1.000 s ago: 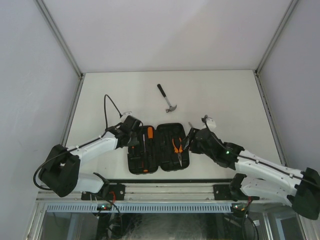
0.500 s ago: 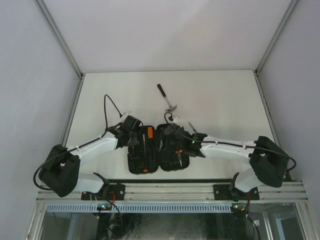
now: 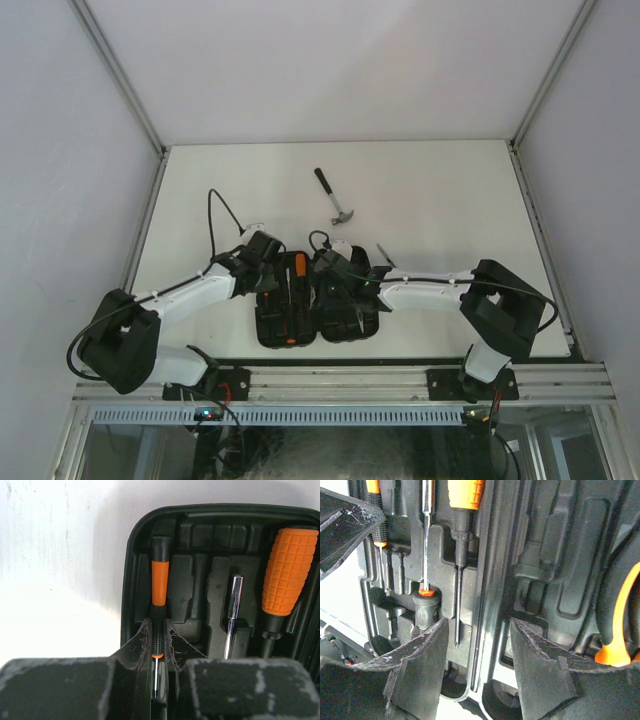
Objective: Sort the tools into containers
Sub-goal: Place the screwdriver in the storage box.
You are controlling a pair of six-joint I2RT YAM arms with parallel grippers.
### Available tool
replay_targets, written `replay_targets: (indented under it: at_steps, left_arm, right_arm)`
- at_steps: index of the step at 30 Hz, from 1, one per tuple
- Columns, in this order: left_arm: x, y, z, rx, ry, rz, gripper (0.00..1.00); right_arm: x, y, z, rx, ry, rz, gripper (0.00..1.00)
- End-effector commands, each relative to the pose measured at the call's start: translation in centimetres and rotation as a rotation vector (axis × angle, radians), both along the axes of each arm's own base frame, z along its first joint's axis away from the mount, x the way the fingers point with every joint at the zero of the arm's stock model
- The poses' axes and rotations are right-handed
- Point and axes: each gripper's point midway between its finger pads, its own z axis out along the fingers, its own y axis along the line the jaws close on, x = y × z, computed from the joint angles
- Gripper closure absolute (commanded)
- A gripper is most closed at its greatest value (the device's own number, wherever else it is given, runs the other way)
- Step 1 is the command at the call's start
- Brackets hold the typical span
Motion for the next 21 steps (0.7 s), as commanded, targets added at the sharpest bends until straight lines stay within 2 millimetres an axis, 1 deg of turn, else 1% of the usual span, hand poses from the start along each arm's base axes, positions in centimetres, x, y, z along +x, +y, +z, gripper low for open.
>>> replay_targets:
  at_steps: [1,4,6,10,12,16,21]
  left_arm:
    - [0.1,-0.2,-0.3,-0.021,-0.006,-0.01,0.88]
    - [0.0,-0.2,-0.4,-0.02,-0.004,-0.011,0.89]
    - [0.0,-0.2,-0.4,-0.02,-0.003,-0.01,0.88]
    - [-0.1,-0.2,-0.4,-0.019,-0.001,-0.011,0.88]
    - [0.0,-0.1,-0.5,-0.018,0.0,-0.01,0.89]
    - [0.1,-0.2,-0.4,-0.017,0.0,-0.011,0.89]
    - [0.1,-0.2,-0.4,-0.016,0.0,-0.011,0.89]
  right_arm:
    - [0.7,2.2,1.3,0.048,-0.034,0.034,0.49]
    - [0.7,2.2,0.6,0.024,-0.024,0.033,0.5]
    - [0.8,2.0,0.2,-0.002,-0.023,0.027,0.54]
    - [0.7,1.1,-0.8,-0.078,-0.029,0.012,0.63]
    - [0.6,0.5,-1.4,-0.126,-0.034,0.005,0.65]
    - [0.3,-0.7,-2.6,-0.217,-0.036,0.001,0.66]
    - [-0.1,-1.5,-3.4,-0.283,-0.042,0.002,0.66]
